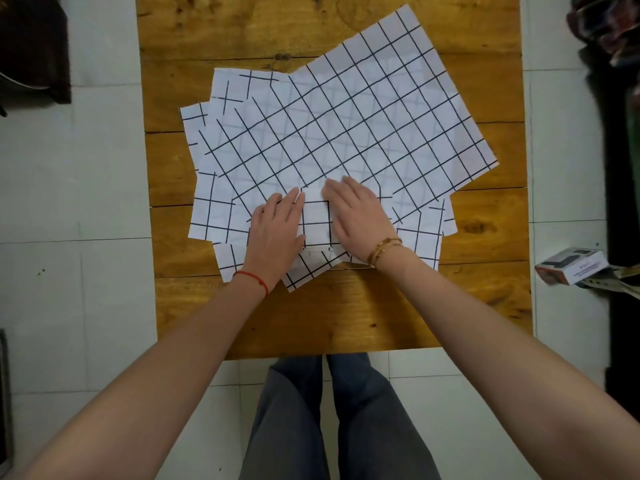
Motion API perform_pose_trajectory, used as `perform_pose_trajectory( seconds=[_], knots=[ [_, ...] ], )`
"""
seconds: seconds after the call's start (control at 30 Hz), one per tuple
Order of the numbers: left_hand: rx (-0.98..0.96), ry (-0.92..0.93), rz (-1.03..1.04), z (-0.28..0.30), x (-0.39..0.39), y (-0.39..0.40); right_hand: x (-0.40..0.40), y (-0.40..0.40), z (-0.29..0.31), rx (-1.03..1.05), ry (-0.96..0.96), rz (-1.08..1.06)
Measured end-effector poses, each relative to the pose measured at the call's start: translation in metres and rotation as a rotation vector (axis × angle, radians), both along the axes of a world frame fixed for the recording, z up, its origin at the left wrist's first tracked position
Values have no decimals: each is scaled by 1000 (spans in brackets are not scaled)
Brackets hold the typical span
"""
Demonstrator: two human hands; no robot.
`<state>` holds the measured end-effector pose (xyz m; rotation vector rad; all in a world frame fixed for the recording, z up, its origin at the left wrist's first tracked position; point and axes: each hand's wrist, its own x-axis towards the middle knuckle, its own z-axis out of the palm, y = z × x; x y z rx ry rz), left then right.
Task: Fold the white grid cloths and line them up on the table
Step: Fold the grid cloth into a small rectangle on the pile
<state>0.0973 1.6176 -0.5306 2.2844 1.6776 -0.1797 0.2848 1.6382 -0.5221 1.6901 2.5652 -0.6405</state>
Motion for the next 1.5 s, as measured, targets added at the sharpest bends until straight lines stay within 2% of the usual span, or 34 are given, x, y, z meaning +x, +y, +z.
perform_pose_trajectory(
  seconds=[0.1,0.23,0.4,0.63,0.83,0.9,1.03,1.13,1.23,1.5],
  knots=[
    [-40,92,-34,-7,-8,-3,-21,-3,-6,-86,-173,80],
    [-54,150,-68,-8,-12,-3,-31,-7,-9,-151,-251,87],
    [-86,157,-49,-6,-11,-3,-14,-15,-5,-143,-265,13],
    [-86,136,-61,-8,-16,-2,38,-33,1,-105,-266,-298],
    [-102,150,-78,-4,-15,-2,33,-35,3,-65,-188,-387],
    [-47,93,-67,1,-13,-5,24,-38,6,-60,-146,-351],
    [118,-36,-106,4,-15,-29,3,-54,8,-77,-149,-101],
    [69,12,-128,1,-20,-53,-13,-68,5,-105,-186,47],
    [-23,94,-110,0,-22,-66,-25,-78,1,-149,-229,108],
    [-85,166,-104,3,-26,-70,6,-93,0,-158,-294,64]
  ],
)
